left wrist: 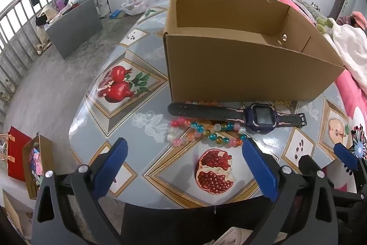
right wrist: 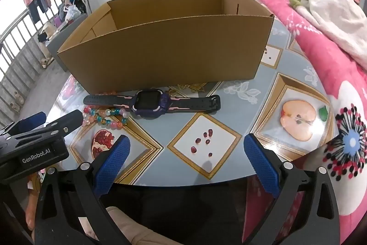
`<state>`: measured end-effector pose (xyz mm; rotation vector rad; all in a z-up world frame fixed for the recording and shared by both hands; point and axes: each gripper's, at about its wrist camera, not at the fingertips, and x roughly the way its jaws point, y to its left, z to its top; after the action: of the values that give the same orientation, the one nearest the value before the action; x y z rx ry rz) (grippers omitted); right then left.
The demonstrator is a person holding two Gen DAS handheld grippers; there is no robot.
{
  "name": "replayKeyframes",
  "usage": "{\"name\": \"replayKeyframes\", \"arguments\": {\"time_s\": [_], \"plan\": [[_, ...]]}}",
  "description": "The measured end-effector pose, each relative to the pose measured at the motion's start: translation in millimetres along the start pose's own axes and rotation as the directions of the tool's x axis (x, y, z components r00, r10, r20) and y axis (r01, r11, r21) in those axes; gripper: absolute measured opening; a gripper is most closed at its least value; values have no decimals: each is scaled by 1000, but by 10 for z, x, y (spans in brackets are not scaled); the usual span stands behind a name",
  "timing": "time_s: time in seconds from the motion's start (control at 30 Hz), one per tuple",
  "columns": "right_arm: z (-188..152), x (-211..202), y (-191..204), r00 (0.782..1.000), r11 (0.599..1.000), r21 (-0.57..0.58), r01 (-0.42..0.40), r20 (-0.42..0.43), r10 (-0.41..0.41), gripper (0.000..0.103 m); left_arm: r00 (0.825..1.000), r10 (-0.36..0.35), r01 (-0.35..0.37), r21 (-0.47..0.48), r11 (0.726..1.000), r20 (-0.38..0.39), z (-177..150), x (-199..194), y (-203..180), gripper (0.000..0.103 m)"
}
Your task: Organize jewelry
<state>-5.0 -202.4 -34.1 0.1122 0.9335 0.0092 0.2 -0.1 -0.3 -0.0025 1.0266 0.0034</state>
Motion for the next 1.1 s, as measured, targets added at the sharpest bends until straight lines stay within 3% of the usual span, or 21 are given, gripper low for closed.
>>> {"name": "replayKeyframes", "arguments": {"time_s": [1.1], "plan": [[30, -9, 9, 1000, 1000, -2, 4, 0, -4, 96, 1000, 3, -3, 2, 1000, -9, -17, 49, 22, 97]]}}
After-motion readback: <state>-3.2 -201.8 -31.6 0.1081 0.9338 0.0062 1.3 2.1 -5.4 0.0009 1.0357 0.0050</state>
